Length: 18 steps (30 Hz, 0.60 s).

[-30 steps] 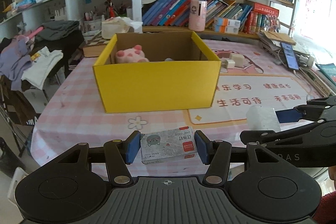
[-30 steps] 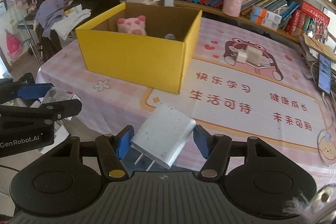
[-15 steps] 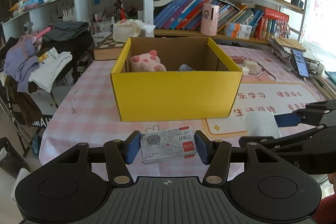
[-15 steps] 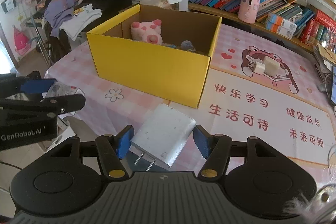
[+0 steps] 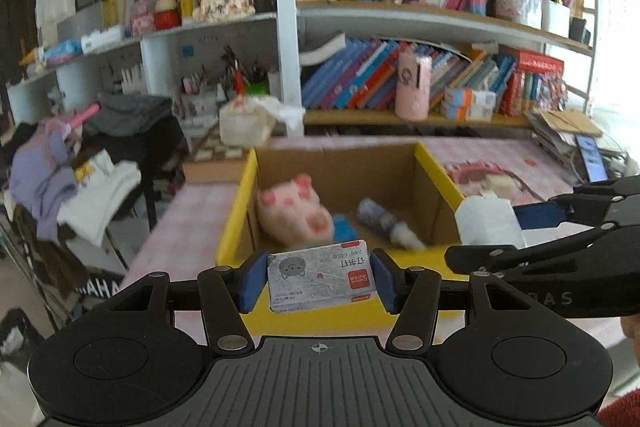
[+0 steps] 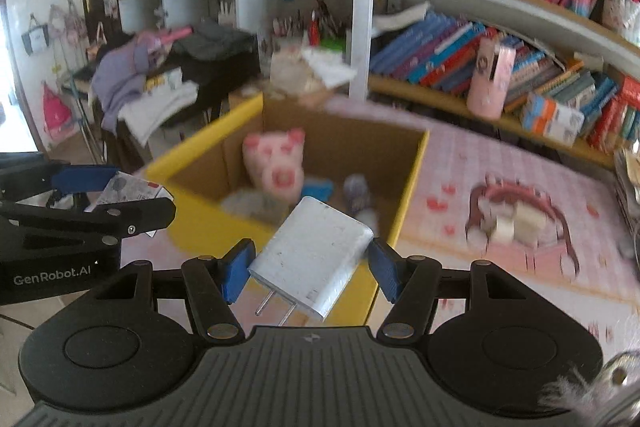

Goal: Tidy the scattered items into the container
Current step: 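Carry the card in the left tool and charger in the right tool toward the yellow box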

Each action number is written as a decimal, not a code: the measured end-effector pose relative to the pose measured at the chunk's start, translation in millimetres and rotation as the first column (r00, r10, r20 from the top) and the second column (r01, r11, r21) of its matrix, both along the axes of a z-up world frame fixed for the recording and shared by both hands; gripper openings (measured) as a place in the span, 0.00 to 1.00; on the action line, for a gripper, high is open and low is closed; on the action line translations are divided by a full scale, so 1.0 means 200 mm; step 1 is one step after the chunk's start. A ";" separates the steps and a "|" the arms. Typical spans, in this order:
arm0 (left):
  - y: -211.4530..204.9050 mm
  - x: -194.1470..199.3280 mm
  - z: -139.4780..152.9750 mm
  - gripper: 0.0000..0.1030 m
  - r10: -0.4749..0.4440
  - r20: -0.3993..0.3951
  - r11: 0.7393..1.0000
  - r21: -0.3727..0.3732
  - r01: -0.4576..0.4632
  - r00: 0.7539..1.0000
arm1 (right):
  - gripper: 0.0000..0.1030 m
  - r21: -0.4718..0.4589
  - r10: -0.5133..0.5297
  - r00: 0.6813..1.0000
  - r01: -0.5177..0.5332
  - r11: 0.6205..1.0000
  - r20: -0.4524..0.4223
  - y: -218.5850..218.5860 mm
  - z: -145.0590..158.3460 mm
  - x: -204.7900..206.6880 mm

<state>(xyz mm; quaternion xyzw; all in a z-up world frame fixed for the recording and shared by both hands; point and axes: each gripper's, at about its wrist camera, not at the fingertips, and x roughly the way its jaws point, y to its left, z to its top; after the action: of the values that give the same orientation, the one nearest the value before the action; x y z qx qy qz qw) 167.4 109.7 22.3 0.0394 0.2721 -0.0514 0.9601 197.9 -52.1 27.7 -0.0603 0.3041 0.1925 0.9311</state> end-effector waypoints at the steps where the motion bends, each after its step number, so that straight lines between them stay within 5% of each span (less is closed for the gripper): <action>1: 0.00 0.04 0.01 0.53 0.004 0.006 1.000 0.005 -0.004 1.000 | 0.59 0.005 0.002 1.000 -0.002 1.000 0.006 0.00 0.01 0.04; 6: -0.01 0.21 0.04 0.53 -0.001 0.009 0.999 0.042 0.001 1.000 | 0.59 0.012 0.028 0.999 -0.029 1.000 0.015 0.00 0.04 0.22; 12: -0.02 0.48 -0.04 0.53 -0.067 -0.100 0.994 0.082 0.075 0.993 | 0.59 -0.101 0.148 0.989 -0.149 0.984 -0.023 0.07 -0.04 0.47; 18: -0.07 0.67 -0.18 0.53 -0.161 -0.261 0.961 0.180 0.212 0.952 | 0.59 -0.289 0.329 0.933 -0.358 0.888 -0.147 0.19 -0.21 0.70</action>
<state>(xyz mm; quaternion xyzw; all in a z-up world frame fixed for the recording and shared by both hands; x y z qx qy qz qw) 302.2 95.7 -13.3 0.1573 0.3866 -0.1182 0.9010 338.2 -13.7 -13.6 -0.2500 0.3585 0.3065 0.8456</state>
